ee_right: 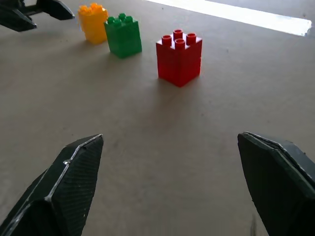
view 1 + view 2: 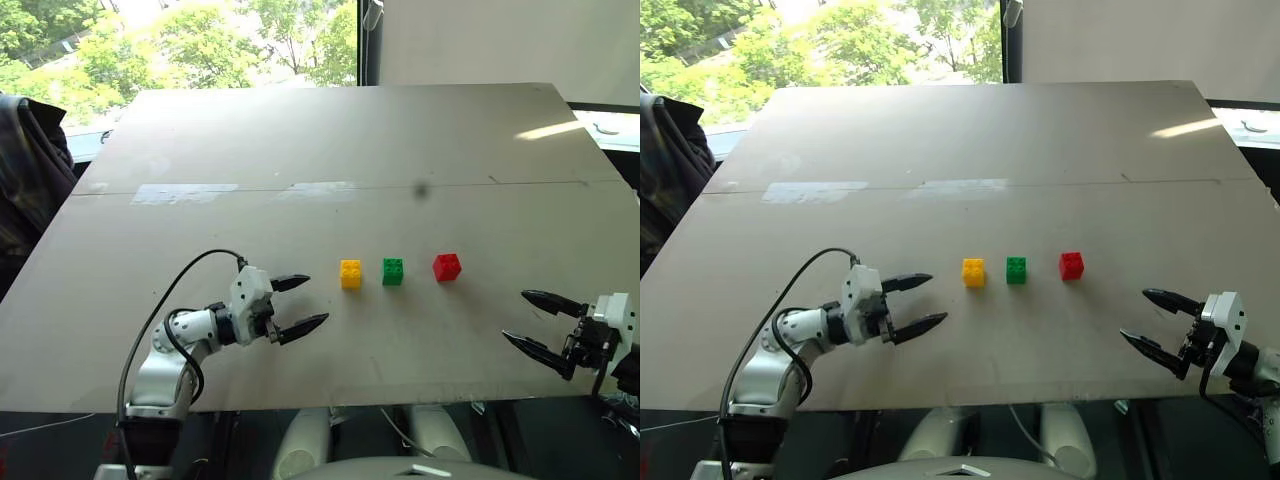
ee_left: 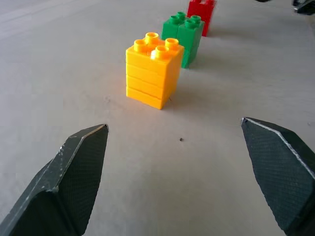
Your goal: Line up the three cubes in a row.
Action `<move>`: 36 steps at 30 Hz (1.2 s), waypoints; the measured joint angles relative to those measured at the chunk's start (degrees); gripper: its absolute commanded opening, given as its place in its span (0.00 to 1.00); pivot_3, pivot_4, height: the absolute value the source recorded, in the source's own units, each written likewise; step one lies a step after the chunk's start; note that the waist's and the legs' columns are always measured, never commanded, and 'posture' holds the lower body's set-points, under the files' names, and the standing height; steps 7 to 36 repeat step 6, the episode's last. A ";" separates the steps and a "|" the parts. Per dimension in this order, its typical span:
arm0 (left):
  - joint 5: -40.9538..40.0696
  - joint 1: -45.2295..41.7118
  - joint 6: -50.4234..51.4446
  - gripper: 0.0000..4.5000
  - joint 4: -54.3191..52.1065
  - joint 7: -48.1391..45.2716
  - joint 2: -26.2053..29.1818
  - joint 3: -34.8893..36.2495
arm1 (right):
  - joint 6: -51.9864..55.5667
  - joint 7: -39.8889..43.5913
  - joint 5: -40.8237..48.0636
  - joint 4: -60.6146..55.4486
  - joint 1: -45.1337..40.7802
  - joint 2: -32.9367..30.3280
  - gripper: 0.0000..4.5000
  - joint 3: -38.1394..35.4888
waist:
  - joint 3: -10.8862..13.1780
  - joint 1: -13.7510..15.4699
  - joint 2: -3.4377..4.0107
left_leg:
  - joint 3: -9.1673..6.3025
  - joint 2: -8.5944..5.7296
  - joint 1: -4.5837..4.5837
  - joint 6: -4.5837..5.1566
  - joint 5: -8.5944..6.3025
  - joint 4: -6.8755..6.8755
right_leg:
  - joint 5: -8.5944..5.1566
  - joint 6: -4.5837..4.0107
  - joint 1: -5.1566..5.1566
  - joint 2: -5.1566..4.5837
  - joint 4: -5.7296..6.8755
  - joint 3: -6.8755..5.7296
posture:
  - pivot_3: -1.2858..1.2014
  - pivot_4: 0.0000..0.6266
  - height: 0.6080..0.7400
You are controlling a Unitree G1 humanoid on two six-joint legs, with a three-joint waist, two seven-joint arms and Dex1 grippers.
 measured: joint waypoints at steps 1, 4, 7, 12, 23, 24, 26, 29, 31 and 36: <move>0.13 2.04 1.46 0.98 -2.46 1.80 -0.08 -0.06 | -0.22 -0.22 -0.35 0.89 -0.47 0.00 1.00 0.17 | 0.00 0.24 0.00 | -0.01 0.00 0.01 0.00 0.00 -0.01 | 0.00 -0.01 0.00 0.02 0.00 0.01 | 0.52 0.24 1.00; 0.91 5.46 4.59 0.98 -6.59 6.35 0.06 0.15 | -1.01 -0.52 -0.72 2.26 -2.25 0.05 1.00 0.93 | 0.00 1.01 0.09 | -0.11 -0.03 -0.01 -0.02 0.02 -0.01 | -0.02 -0.03 0.02 0.31 0.02 -0.17 | 0.52 0.24 1.00; 1.04 7.31 5.32 0.98 -8.74 8.46 0.06 0.16 | -1.42 -0.25 -0.70 3.25 -3.08 0.11 1.00 1.07 | 0.00 1.03 0.08 | -0.03 -0.03 0.00 -0.02 0.02 0.00 | -0.02 -0.03 0.03 0.32 0.00 -0.19 | 0.52 0.24 1.00; 1.04 7.31 5.32 0.98 -8.74 8.46 0.06 0.16 | -1.42 -0.25 -0.70 3.25 -3.08 0.11 1.00 1.07 | 0.00 1.03 0.08 | -0.03 -0.03 0.00 -0.02 0.02 0.00 | -0.02 -0.03 0.03 0.32 0.00 -0.19 | 0.52 0.24 1.00; 1.04 7.31 5.32 0.98 -8.74 8.46 0.06 0.16 | -1.42 -0.25 -0.70 3.25 -3.08 0.11 1.00 1.07 | 0.00 1.03 0.08 | -0.03 -0.03 0.00 -0.02 0.02 0.00 | -0.02 -0.03 0.03 0.32 0.00 -0.19 | 0.52 0.24 1.00; 1.04 7.31 5.32 0.98 -8.74 8.46 0.06 0.16 | -1.42 -0.25 -0.70 3.25 -3.08 0.11 1.00 1.07 | 0.00 1.03 0.08 | -0.03 -0.03 0.00 -0.02 0.02 0.00 | -0.02 -0.03 0.03 0.32 0.00 -0.19 | 0.52 0.24 1.00; 1.04 7.31 5.32 0.98 -8.74 8.46 0.06 0.16 | -1.42 -0.25 -0.70 3.25 -3.08 0.11 1.00 1.07 | 0.00 1.03 0.08 | -0.03 -0.03 0.00 -0.02 0.02 0.00 | -0.02 -0.03 0.03 0.32 0.00 -0.19 | 0.52 0.24 1.00; 1.04 7.31 5.32 0.98 -8.74 8.46 0.06 0.16 | -1.42 -0.25 -0.70 3.25 -3.08 0.11 1.00 1.07 | 0.00 1.03 0.08 | -0.03 -0.03 0.00 -0.02 0.02 0.00 | -0.02 -0.03 0.03 0.32 0.00 -0.19 | 0.52 0.24 1.00; 1.04 7.31 5.32 0.98 -8.74 8.46 0.06 0.16 | -1.42 -0.25 -0.70 3.25 -3.08 0.11 1.00 1.07 | 0.00 1.03 0.08 | -0.03 -0.03 0.00 -0.02 0.02 0.00 | -0.02 -0.03 0.03 0.32 0.00 -0.19 | 0.52 0.24 1.00; 1.04 7.31 5.32 0.98 -8.74 8.46 0.06 0.16 | -1.42 -0.25 -0.70 3.25 -3.08 0.11 1.00 1.07 | 0.00 1.03 0.08 | -0.03 -0.03 0.00 -0.02 0.02 0.00 | -0.02 -0.03 0.03 0.32 0.00 -0.19 | 0.52 0.24 1.00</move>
